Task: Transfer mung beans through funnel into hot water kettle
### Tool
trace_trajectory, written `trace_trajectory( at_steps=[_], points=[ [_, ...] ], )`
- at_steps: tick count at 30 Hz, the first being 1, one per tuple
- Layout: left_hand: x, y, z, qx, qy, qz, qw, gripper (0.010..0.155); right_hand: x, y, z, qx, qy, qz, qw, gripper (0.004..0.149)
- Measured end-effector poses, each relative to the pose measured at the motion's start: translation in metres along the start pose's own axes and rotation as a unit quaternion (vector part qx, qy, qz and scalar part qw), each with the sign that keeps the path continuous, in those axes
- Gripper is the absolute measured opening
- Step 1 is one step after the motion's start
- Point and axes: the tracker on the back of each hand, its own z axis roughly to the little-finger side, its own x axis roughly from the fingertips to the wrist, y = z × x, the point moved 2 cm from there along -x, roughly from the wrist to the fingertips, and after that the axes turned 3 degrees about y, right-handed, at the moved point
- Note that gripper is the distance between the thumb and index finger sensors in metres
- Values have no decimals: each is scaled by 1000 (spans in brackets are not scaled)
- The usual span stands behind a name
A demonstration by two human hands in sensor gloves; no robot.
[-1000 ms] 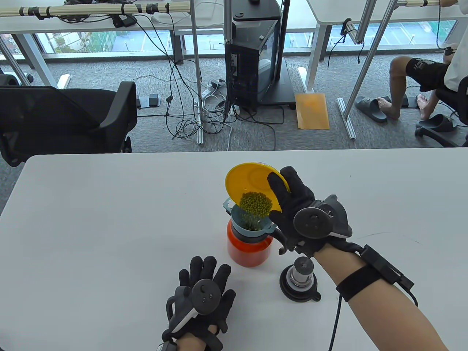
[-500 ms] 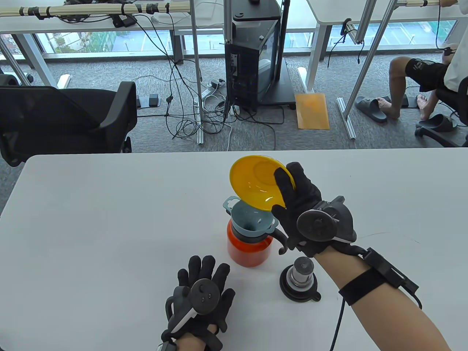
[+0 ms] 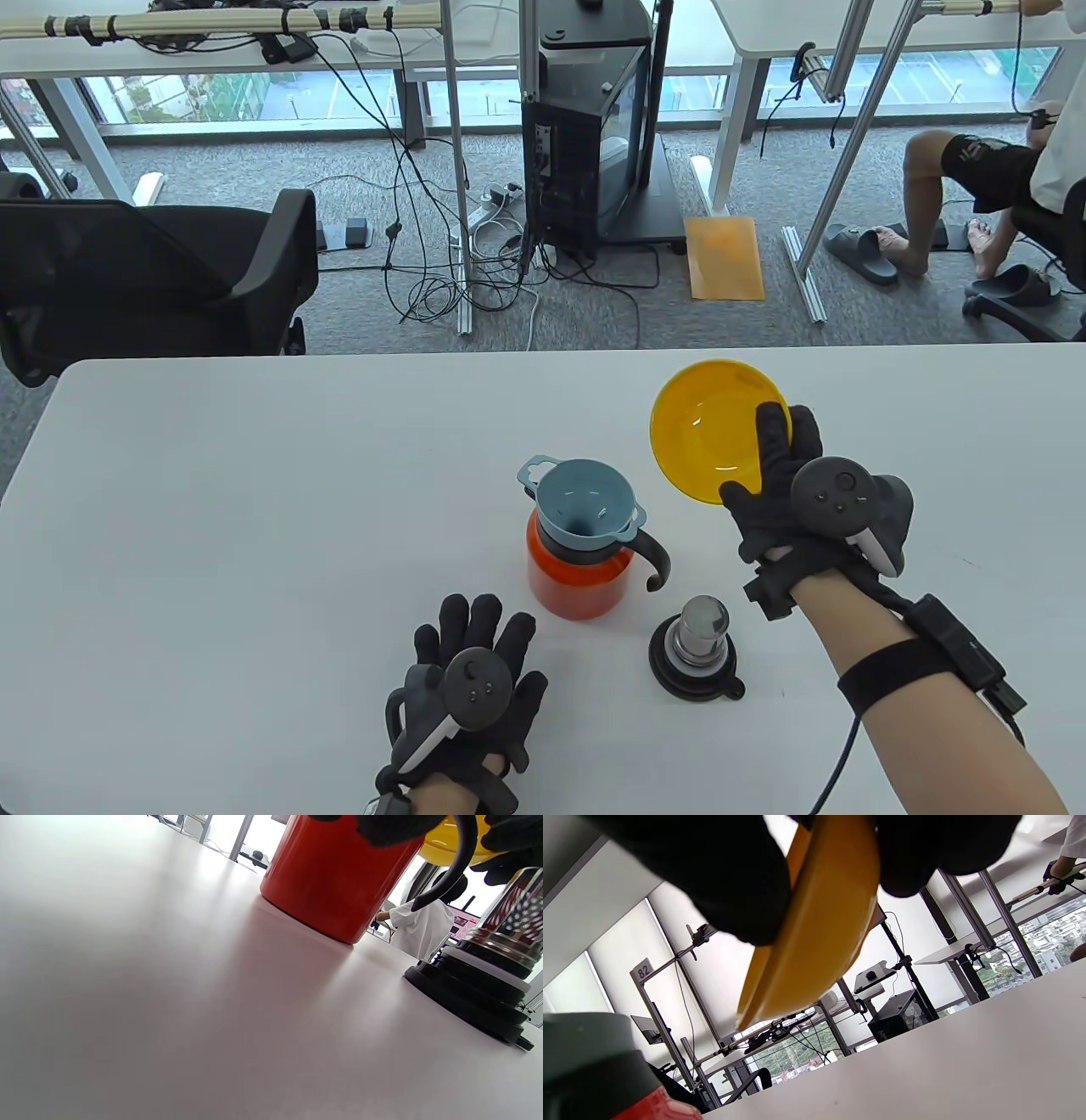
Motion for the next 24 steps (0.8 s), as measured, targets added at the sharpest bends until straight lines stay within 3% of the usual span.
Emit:
trace_trajectory(
  at_steps=[10, 24],
  points=[
    [0, 0, 0, -2, 2, 2, 1000, 72, 25, 38, 70, -53, 121, -86, 987, 93],
    [0, 0, 0, 0, 4, 2, 1000, 71, 39, 56, 113, -78, 213, -122, 966, 84]
  ],
)
